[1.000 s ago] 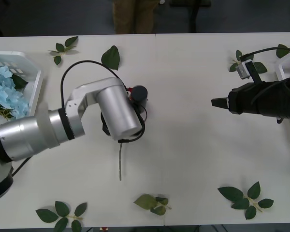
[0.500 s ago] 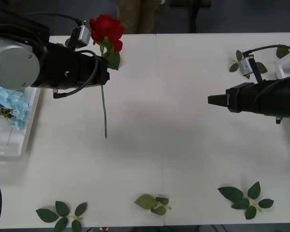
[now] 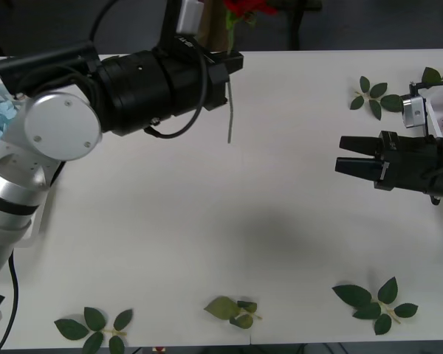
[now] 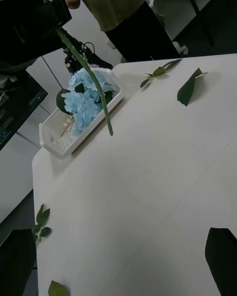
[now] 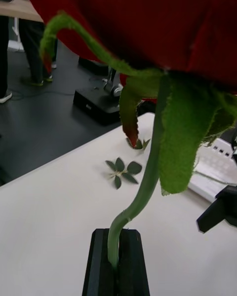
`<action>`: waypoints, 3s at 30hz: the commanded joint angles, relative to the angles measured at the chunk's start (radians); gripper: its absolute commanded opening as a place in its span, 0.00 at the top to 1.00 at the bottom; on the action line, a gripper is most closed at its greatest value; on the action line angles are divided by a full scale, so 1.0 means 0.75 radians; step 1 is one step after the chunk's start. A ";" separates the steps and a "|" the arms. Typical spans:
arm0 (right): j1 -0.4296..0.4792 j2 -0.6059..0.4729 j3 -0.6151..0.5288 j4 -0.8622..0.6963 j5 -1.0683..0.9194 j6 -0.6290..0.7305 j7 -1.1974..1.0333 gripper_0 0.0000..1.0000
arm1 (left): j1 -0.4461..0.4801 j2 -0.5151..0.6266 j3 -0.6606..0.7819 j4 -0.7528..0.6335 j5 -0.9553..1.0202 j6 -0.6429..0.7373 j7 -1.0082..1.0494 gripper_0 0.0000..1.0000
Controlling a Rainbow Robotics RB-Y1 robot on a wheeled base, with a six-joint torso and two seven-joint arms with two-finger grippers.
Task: Place the red flowers into the right box and the blue flowers into the left box. If a person shows an open palm, hand one flower to the person first, then continue sorting.
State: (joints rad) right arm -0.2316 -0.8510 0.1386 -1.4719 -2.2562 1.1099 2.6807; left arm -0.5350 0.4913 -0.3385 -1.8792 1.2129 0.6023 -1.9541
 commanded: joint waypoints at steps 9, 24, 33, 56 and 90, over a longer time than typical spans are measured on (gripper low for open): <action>-0.053 0.415 -0.007 -0.001 0.171 -0.216 0.033 0.00 | -0.084 -0.064 -0.267 0.057 0.003 -0.261 -0.070 1.00; -0.201 0.454 0.241 -0.001 0.079 -0.539 0.033 0.01 | -0.129 -0.062 -0.281 0.137 0.031 -0.265 -0.066 1.00; -0.213 0.454 0.269 -0.001 0.077 -0.586 0.033 1.00 | -0.129 -0.046 -0.291 0.137 0.052 -0.265 -0.066 1.00; -0.201 0.274 0.265 -0.001 -0.066 -0.621 0.033 1.00 | -0.123 -0.039 -0.297 0.139 0.179 -0.265 -0.062 0.00; -0.327 -0.135 -0.663 0.897 1.061 0.154 0.033 1.00 | -0.076 0.020 0.582 0.149 -0.008 1.165 -0.624 0.00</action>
State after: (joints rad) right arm -0.4433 -0.9643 -0.3786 -0.7735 -1.4573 1.2302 2.7026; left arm -0.5855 0.5444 -0.0120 -1.7554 1.2379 1.4020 -2.3077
